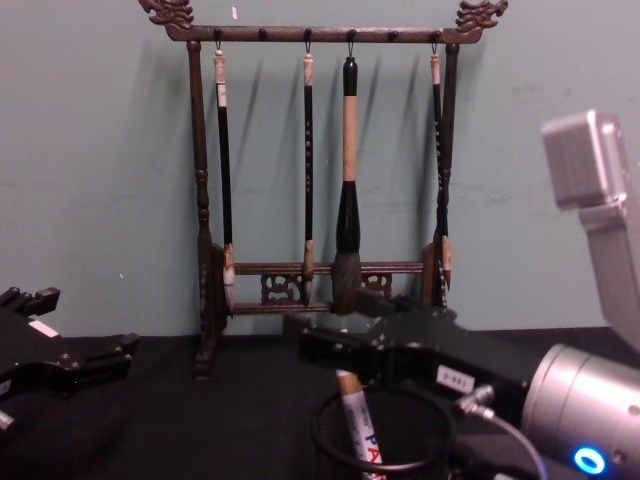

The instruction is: Pick up the water-based marker from the table and place it into the pen holder.

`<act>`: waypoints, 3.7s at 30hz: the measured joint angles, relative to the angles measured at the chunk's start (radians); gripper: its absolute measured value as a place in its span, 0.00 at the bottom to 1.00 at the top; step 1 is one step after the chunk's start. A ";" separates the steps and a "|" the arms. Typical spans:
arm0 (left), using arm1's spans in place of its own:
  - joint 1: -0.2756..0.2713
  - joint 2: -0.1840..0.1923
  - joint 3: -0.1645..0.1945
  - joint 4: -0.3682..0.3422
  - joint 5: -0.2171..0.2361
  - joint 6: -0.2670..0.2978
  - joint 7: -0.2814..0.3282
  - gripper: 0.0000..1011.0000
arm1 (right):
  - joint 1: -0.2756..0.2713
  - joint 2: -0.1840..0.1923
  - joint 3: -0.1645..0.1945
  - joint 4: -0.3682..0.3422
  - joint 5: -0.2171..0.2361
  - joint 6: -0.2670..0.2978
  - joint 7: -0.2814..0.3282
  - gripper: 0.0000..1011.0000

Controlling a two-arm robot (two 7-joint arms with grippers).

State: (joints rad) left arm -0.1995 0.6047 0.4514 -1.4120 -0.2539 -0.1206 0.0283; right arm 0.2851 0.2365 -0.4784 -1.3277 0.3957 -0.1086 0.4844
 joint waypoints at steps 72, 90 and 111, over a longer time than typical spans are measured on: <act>0.000 0.000 0.000 0.000 0.000 0.000 0.000 0.99 | 0.034 0.197 0.022 -0.054 -0.165 0.497 -0.048 0.99; 0.000 0.000 0.000 0.000 0.000 0.000 0.000 0.99 | 0.049 0.185 0.010 -0.020 -0.173 0.490 -0.024 0.99; 0.000 0.000 0.000 0.000 0.000 0.000 0.000 0.99 | 0.042 0.188 0.007 -0.023 -0.178 0.494 -0.023 0.99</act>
State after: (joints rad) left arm -0.1995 0.6047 0.4514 -1.4120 -0.2539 -0.1205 0.0283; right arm 0.3269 0.4246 -0.4717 -1.3504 0.2174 0.3849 0.4619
